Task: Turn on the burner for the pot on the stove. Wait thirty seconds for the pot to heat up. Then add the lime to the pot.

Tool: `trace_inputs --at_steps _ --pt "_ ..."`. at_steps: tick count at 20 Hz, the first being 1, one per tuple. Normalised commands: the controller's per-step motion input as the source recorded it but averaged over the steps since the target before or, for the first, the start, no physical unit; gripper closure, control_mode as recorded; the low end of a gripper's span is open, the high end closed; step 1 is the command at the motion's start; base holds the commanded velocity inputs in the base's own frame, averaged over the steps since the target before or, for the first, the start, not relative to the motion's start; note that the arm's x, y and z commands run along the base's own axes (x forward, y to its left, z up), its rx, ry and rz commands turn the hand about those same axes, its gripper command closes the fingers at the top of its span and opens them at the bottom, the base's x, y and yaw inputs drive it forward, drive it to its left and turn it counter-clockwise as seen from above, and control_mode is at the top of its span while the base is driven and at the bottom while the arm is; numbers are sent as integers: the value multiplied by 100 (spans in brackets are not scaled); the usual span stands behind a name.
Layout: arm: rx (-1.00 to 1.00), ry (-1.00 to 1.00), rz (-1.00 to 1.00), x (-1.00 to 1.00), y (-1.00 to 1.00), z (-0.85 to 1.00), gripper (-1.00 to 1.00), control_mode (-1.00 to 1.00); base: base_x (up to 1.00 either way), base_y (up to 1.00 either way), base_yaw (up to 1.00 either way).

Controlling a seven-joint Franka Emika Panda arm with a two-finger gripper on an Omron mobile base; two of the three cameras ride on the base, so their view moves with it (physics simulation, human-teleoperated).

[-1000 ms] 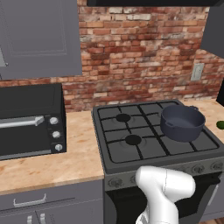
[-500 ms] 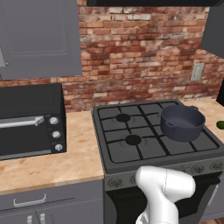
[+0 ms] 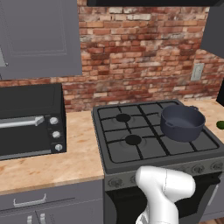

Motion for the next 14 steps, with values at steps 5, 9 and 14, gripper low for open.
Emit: trace_inputs --at_steps 5,9,14 --pt "0 0 0 0 0 0 -100 -100 0 0 0" --pt "0 0 0 0 0 0 -100 -100 0 0 0" --pt "0 0 0 0 0 0 -100 -100 0 0 0"
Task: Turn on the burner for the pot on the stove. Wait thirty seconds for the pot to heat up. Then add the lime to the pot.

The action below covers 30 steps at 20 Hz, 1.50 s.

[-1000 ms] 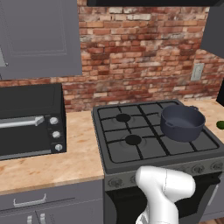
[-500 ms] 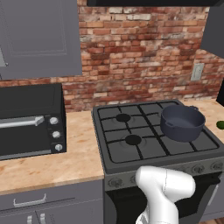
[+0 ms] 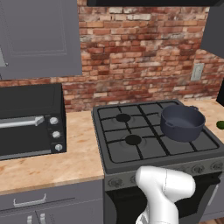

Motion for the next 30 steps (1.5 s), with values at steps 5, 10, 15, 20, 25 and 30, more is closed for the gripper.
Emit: trace_inputs --at_steps 5,10,15,20,25,30 --pt "0 0 0 0 0 0 -100 -100 0 0 0" --pt "0 0 0 0 0 0 -100 -100 0 0 0" --pt "0 0 0 0 0 0 -100 -100 0 0 0" --pt "0 0 0 0 0 0 -100 -100 0 0 0" --pt "0 0 0 0 0 0 -100 -100 0 0 0" --pt "0 0 0 0 0 0 -100 -100 0 0 0"
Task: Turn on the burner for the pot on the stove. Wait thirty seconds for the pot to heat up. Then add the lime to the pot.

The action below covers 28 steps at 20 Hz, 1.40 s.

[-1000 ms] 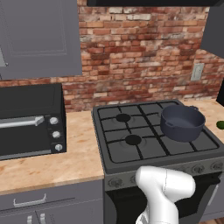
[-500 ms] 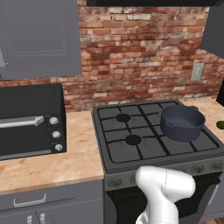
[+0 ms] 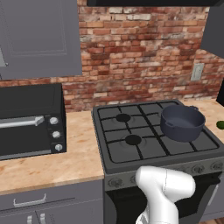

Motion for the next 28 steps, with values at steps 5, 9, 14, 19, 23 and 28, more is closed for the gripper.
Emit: trace_inputs --at_steps 5,9,14,19,23,28 --pt "0 0 0 0 0 0 -100 -100 0 0 0" --pt "0 0 0 0 0 0 -100 -100 0 0 0" --pt "0 0 0 0 0 0 -100 -100 0 0 0" --pt "0 0 0 0 0 0 -100 -100 0 0 0" --pt "0 0 0 0 0 0 -100 -100 0 0 0" --pt "0 0 0 0 0 0 -100 -100 0 0 0"
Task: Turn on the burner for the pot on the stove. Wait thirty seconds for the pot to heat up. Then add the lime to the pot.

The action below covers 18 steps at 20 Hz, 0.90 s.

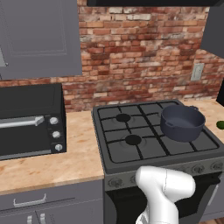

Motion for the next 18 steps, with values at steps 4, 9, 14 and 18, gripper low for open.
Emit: trace_inputs --at_steps 4,9,14,18 --pt "0 0 0 0 0 0 -100 -100 0 0 0" --pt "0 0 0 0 0 0 -100 -100 0 0 0" --pt "0 0 0 0 0 0 -100 -100 0 0 0" --pt "0 0 0 0 0 0 -100 -100 0 0 0"
